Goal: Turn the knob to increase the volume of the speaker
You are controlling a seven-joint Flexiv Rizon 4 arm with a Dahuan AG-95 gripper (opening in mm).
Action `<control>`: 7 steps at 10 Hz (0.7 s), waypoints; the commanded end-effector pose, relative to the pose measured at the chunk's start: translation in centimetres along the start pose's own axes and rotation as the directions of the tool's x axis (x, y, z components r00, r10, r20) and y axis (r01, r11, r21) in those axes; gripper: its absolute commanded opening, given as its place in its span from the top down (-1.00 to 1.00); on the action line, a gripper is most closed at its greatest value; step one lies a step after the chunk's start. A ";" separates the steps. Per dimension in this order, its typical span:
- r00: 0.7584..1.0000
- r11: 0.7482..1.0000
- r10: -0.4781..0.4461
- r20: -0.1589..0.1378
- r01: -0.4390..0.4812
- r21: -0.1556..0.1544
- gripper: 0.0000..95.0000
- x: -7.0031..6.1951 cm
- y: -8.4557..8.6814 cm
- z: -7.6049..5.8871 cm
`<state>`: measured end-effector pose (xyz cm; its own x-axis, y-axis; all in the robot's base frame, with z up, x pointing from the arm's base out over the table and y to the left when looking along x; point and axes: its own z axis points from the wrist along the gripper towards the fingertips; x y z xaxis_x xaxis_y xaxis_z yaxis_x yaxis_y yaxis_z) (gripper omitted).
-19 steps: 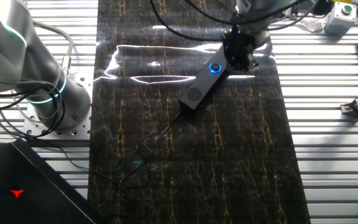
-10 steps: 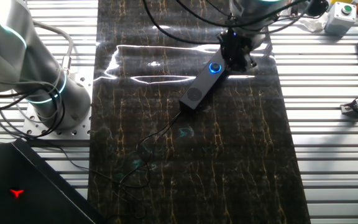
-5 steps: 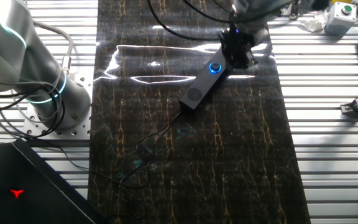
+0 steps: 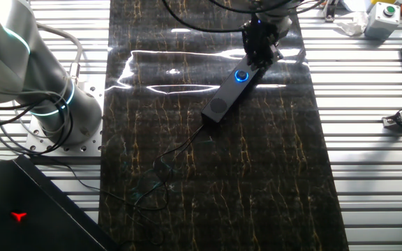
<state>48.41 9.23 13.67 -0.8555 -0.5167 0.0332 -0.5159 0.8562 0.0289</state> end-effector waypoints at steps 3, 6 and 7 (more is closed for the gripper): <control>0.987 0.987 -0.157 0.023 0.157 -0.027 0.20 -0.2 0.4 2.1; 0.943 0.943 -0.331 0.029 0.332 -0.024 0.20 -0.1 1.3 2.9; 0.902 0.902 -0.430 0.029 0.431 -0.020 0.20 0.2 1.9 3.4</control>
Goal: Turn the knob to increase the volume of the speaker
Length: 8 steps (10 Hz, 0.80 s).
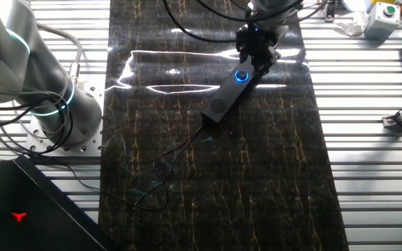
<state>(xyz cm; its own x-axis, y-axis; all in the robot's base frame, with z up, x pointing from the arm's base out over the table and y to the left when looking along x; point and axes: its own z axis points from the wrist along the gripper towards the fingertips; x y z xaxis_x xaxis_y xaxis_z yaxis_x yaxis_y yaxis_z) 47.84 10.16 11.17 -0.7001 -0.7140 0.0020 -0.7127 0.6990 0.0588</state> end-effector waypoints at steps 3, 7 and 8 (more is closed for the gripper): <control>0.888 0.888 -0.459 -0.009 0.459 0.005 0.20 0.4 2.0 1.9; 0.856 0.856 -0.517 -0.020 0.517 0.005 0.20 0.5 2.3 2.7; 0.854 0.854 -0.520 -0.021 0.521 0.005 0.20 0.5 2.3 2.8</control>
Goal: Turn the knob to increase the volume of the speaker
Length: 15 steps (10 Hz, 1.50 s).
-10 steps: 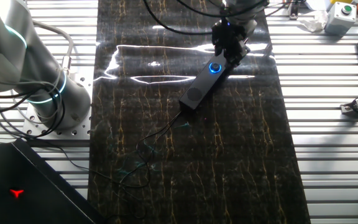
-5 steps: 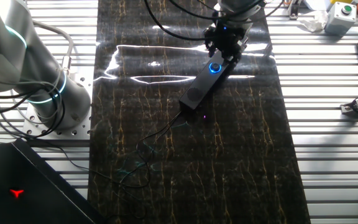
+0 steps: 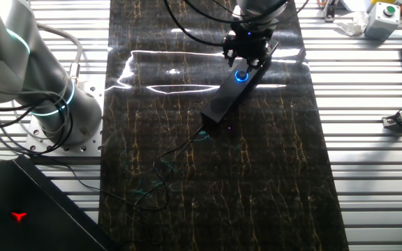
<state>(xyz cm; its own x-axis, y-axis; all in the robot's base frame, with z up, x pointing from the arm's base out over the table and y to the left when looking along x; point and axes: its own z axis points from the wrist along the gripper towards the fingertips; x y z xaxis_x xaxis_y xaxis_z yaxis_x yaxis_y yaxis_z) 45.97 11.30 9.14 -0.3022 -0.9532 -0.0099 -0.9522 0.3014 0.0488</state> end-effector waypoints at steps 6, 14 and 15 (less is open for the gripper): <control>0.995 0.996 -0.095 -0.008 0.095 -0.003 -0.20 0.2 -0.4 0.9; 0.995 0.995 -0.096 -0.001 0.096 0.001 -0.20 0.1 -0.3 1.8; 0.996 0.996 -0.092 -0.003 0.092 0.003 -0.20 0.2 -0.3 1.9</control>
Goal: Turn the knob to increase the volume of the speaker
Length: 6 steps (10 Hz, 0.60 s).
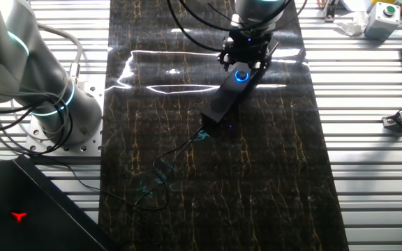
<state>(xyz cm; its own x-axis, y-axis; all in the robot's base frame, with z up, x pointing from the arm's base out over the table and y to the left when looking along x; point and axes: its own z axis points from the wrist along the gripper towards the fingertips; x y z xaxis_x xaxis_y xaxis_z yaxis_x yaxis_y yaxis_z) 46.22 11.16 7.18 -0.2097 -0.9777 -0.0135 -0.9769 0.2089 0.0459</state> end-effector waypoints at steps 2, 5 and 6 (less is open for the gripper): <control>1.000 1.000 0.022 0.000 -0.022 0.003 -0.20 0.2 0.1 0.0; 0.997 0.997 0.079 -0.006 -0.079 0.002 0.20 0.2 0.1 0.0; 0.996 0.996 0.084 -0.011 -0.084 0.003 0.20 0.2 0.1 0.0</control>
<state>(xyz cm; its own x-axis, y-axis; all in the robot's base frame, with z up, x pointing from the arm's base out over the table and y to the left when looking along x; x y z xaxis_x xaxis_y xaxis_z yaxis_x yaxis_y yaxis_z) 46.06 11.05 7.25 -0.2901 -0.9570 0.0009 -0.9560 0.2898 0.0451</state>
